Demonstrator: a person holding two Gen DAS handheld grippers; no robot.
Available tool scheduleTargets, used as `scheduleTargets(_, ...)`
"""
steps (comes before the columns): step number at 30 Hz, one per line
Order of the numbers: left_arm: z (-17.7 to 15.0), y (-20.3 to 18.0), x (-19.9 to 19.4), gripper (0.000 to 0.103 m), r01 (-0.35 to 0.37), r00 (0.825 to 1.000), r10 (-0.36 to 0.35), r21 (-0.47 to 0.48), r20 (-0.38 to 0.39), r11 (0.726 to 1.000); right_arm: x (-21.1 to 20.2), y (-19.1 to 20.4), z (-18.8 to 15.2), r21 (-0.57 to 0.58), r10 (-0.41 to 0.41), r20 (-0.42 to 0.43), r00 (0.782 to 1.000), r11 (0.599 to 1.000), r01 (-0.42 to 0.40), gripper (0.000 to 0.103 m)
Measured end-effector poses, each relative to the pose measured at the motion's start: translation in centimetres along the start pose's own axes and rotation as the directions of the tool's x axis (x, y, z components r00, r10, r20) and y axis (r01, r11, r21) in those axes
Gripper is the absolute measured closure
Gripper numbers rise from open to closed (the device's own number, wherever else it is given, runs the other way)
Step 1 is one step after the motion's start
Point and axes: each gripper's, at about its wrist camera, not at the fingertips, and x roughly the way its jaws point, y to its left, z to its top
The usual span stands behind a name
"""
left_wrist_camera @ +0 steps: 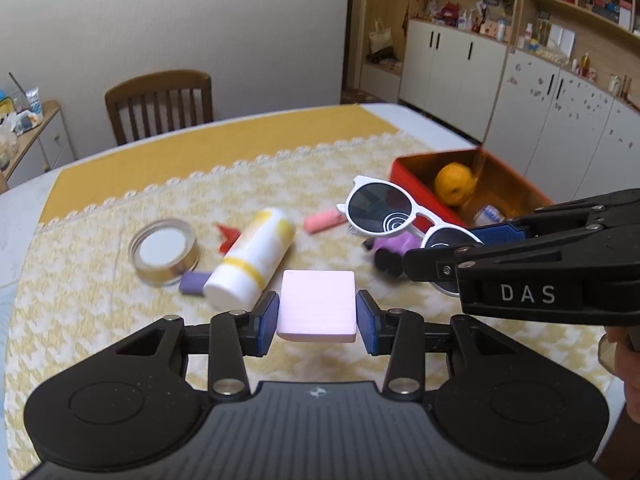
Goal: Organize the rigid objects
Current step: 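Carry the pink pad in the left tool while the right tool carries the sunglasses over the red box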
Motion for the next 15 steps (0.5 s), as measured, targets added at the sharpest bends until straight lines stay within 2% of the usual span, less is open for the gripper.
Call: scheduleTargets(15,4.5,-5.5,-0.5,0.062,0.089,0.993,-0.094,0.067,0.073,0.994,-4.6,-5.4,1.9,0.047,-0.072,0.085,0.994,0.997,0.068,0.067)
